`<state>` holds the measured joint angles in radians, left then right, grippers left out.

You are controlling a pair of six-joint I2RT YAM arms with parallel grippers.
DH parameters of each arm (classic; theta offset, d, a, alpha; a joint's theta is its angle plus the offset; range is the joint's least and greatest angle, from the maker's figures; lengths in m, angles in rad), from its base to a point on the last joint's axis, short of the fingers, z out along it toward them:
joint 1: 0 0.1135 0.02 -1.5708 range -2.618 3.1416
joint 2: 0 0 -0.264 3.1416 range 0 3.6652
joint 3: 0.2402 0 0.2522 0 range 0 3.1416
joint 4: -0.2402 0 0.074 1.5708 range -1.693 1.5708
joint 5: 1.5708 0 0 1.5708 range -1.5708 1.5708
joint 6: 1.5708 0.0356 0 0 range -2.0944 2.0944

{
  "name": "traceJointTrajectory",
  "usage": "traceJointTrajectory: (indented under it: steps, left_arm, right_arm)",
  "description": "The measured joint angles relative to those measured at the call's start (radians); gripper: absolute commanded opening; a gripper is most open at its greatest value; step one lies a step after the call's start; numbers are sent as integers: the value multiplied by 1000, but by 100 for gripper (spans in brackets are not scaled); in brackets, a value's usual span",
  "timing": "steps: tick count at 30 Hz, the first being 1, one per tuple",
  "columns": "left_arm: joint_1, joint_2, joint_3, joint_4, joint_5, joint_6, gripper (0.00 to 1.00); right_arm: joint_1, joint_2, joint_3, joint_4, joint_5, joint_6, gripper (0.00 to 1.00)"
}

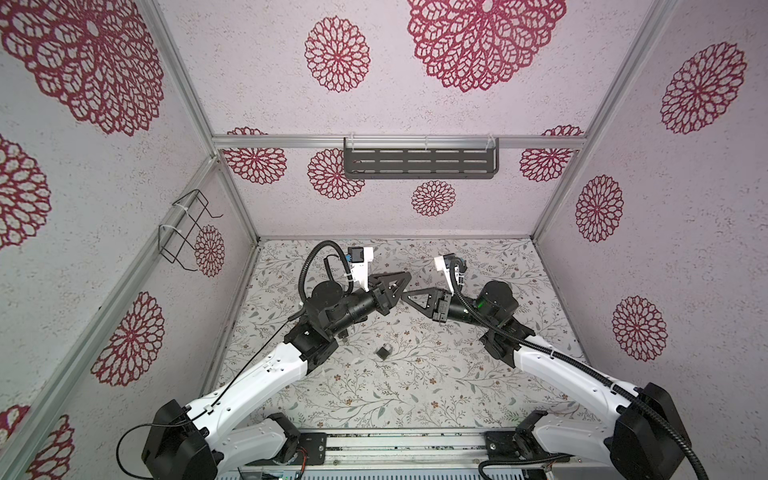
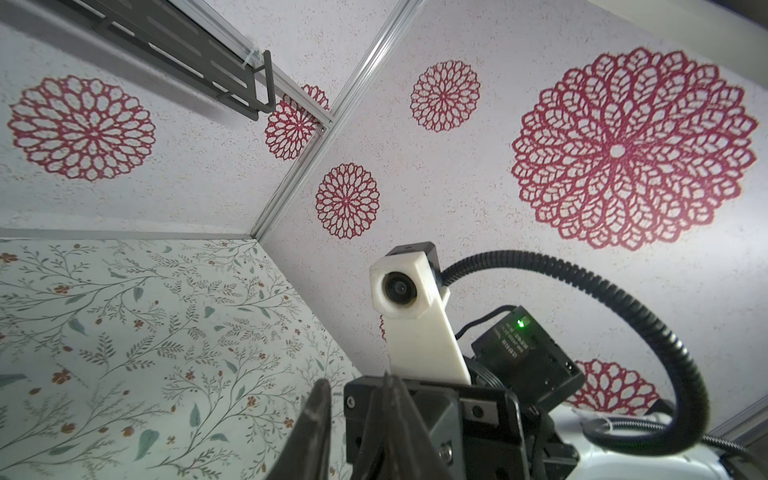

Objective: Unlock with the key

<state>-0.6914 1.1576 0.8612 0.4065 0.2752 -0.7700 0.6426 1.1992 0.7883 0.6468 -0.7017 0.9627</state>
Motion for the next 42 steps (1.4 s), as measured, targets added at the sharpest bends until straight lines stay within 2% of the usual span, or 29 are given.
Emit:
traceJointTrajectory:
  steps: [3,6,11,16,23,29,42]
  left_arm:
    - [9,-8,-7,-5,1,-3,64]
    - [23,-34,-17,-50,-27,-11,67]
    - [33,-83,-16,-233,-128,-12,70]
    - [33,-71,-5,-460,-220,-23,71]
    - [33,73,74,-741,-242,-42,73]
    - [5,206,97,-863,-222,-42,71]
    - [-32,479,183,-917,-190,-24,71]
  right_arm:
    - [-15,-14,-2,-51,24,-12,0]
    - [-34,-42,-2,-137,60,-43,0]
    - [-55,-86,-2,-315,137,-118,0]
    - [-67,-127,-4,-448,205,-187,0]
    - [-80,-156,-63,-556,274,-243,0]
    - [-84,-183,-112,-634,338,-274,0]
    - [-89,-205,-178,-665,399,-280,0]
